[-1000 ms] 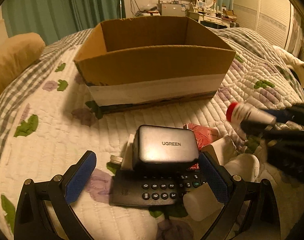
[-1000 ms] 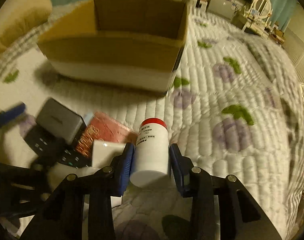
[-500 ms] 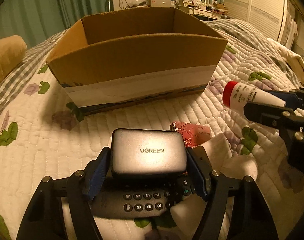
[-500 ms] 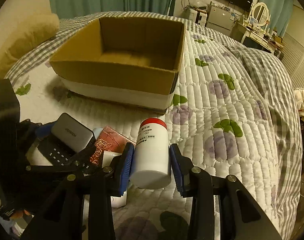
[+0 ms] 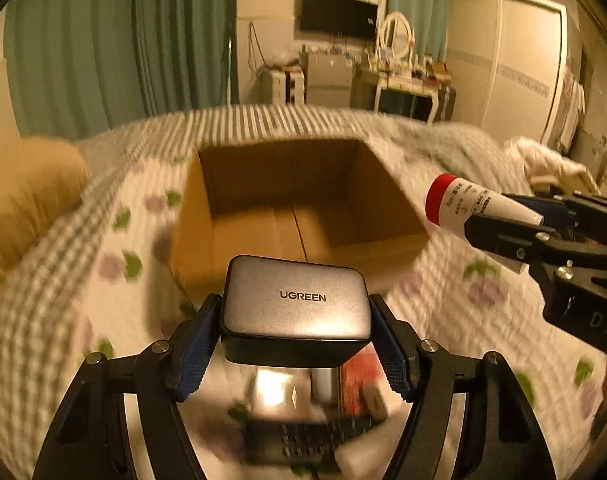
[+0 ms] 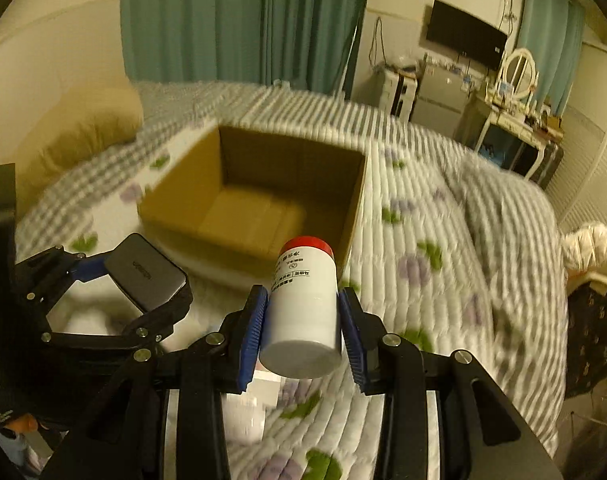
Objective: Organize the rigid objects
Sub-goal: 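Carry both items over the box and release them inside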
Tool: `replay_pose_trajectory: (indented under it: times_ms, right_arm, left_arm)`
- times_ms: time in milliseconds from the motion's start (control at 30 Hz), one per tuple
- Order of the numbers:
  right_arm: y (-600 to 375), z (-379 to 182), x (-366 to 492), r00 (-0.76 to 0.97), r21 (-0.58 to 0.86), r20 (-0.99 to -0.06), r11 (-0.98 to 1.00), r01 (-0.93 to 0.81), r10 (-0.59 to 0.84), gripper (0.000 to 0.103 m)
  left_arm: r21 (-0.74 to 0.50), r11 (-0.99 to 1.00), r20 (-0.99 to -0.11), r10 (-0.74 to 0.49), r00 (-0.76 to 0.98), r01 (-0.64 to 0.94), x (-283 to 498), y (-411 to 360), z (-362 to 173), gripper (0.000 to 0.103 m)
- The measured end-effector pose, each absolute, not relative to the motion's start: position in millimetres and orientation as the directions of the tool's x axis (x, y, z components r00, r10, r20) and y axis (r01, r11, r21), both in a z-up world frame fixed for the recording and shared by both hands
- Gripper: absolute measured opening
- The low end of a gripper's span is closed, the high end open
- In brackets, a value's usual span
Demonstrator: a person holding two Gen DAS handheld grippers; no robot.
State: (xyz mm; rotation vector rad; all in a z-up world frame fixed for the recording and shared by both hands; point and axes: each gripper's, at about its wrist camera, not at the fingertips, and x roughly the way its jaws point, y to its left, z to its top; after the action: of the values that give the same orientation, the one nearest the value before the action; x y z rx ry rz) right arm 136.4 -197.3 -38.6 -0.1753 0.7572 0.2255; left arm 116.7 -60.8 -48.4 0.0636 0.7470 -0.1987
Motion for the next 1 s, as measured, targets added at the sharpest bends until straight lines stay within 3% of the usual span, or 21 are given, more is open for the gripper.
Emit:
replay_pose_trajectory:
  times_ms: [200, 367, 733, 1000]
  right_arm:
    - [-188, 8, 185, 0.758, -0.054, -0.624, 0.958, -0.281, 0.187, 0.036]
    - [-179, 19, 235, 0.779, -0.047, -0.598, 0.962, -0.269, 0.188, 0.036]
    - [-171, -67, 303, 0.717, -0.056, -0.682, 0.968, -0.246, 0.143, 0.036]
    - [-178, -96, 317, 0.684, -0.004, -0.709, 0.968, -0.251, 0.174, 0.036]
  left_arm:
    - [0.026, 0.981, -0.624, -0.132, 0.77, 0.19, 165, -59, -5, 0.073]
    - [0.056, 0.985, -0.626, -0.09, 0.774, 0.16, 218, -57, -7, 0.072]
    - [0.051, 0.982, -0.731, -0.088, 0.677, 0.182, 280, -61, -76, 0.071]
    - [0.084, 0.974, -0.737, -0.081, 0.671, 0.21, 280, -67, -89, 0.069]
